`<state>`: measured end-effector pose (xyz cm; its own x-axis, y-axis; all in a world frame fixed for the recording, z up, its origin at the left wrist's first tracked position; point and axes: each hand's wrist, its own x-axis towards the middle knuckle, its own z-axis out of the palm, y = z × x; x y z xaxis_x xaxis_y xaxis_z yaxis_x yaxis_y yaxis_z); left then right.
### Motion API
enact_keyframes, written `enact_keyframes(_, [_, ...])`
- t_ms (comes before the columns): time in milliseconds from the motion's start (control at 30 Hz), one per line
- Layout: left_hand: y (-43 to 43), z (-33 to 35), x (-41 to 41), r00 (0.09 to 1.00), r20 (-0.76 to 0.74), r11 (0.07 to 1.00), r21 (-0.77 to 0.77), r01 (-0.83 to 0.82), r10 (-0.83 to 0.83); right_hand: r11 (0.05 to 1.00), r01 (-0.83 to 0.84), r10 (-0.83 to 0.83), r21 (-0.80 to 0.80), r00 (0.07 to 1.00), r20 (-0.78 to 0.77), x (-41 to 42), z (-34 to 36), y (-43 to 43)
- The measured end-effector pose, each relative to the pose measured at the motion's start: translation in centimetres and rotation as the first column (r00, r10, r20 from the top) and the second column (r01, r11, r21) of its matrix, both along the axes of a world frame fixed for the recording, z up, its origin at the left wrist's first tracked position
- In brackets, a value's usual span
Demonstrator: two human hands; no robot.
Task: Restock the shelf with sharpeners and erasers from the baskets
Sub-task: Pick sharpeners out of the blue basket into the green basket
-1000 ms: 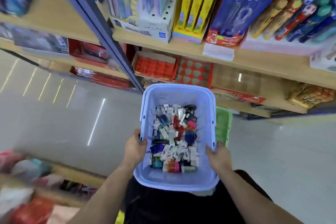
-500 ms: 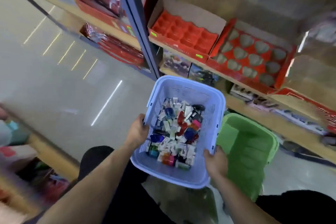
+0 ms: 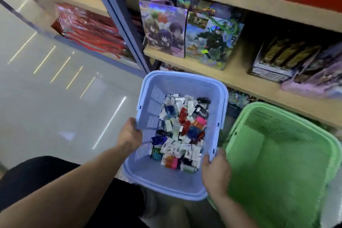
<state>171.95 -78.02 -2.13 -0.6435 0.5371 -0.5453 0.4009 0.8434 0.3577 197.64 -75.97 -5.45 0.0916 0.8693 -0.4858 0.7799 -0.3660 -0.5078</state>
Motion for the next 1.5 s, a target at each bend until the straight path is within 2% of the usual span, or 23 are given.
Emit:
enact_keyframes(100, [-0.4, -0.7, 0.3, 0.999, -0.004, 0.999, -0.014, 0.048, -0.049, 0.999, -0.033, 0.032, -0.027, 0.999, -0.020, 0.8, -0.4, -0.7])
enact_keyframes(267, [-1.8, -0.9, 0.6, 0.992, 0.033, 0.986, -0.107, 0.128, -0.125, 0.990, -0.141, 0.142, -0.015, 0.985, 0.098, 1.5, 0.1, -2.1])
enact_keyframes(367, [-2.3, -0.1, 0.2, 0.982, 0.075, 0.959, -0.213, 0.186, -0.173, 0.980, -0.193, 0.196, -0.045, 0.979, 0.052, 1.0, 0.9, -3.2])
enact_keyframes(433, [-2.6, 0.2, 0.0, 0.978, 0.089, 0.946, -0.249, 0.208, -0.191, 0.963, -0.267, 0.263, 0.033, 0.961, 0.087, 1.0, 0.9, -4.3])
enact_keyframes(500, [-2.5, 0.5, 0.0, 0.971, 0.094, 0.935, -0.263, 0.238, -0.221, 0.917, -0.379, 0.346, 0.126, 0.911, 0.224, 1.2, 1.3, -4.7])
enact_keyframes(567, [-2.3, 0.7, 0.3, 0.963, 0.060, 0.920, -0.285, 0.269, -0.262, 0.889, -0.425, 0.389, 0.169, 0.897, 0.209, 1.6, 2.1, -4.6])
enact_keyframes(667, [-1.3, 1.0, 1.2, 0.936, -0.140, 0.941, -0.156, 0.301, -0.322, 0.871, -0.392, 0.387, 0.296, 0.919, 0.076, 1.1, 3.2, -3.4])
enact_keyframes(733, [-0.1, 0.7, 2.0, 0.921, -0.180, 0.937, -0.026, 0.348, -0.347, 0.865, -0.407, 0.423, 0.295, 0.906, 0.010, -0.6, 2.6, -1.5])
enact_keyframes(833, [1.2, -1.7, 3.3, 0.905, -0.053, 0.905, 0.033, 0.424, -0.422, 0.886, -0.436, 0.451, 0.155, 0.889, -0.081, -4.1, -0.8, 1.3])
enact_keyframes(1033, [2.8, -10.4, 3.4, 0.925, 0.150, 0.936, 0.005, 0.353, -0.350, 0.975, -0.169, 0.168, -0.144, 0.986, -0.020, -7.4, -9.6, 3.1])
enact_keyframes(1167, [3.2, -14.0, 3.5, 0.907, 0.182, 0.924, 0.050, 0.378, -0.381, 0.990, -0.144, 0.144, 0.006, 0.988, 0.055, -7.9, -12.6, 2.3])
enact_keyframes(1267, [3.8, -16.2, 3.5, 0.933, 0.190, 0.951, 0.102, 0.291, -0.306, 0.994, -0.108, 0.108, -0.022, 0.994, 0.010, -8.2, -14.1, 1.6])
enact_keyframes(1400, [4.4, -17.7, 3.5, 0.943, 0.140, 0.951, 0.109, 0.288, -0.302, 0.975, -0.222, 0.224, -0.030, 0.971, 0.080, -8.1, -14.1, 1.5])
enact_keyframes(1500, [5.1, -17.7, 3.2, 0.953, 0.176, 0.965, 0.134, 0.227, -0.249, 0.959, -0.284, 0.283, 0.001, 0.959, 0.022, -8.1, -14.0, 1.3])
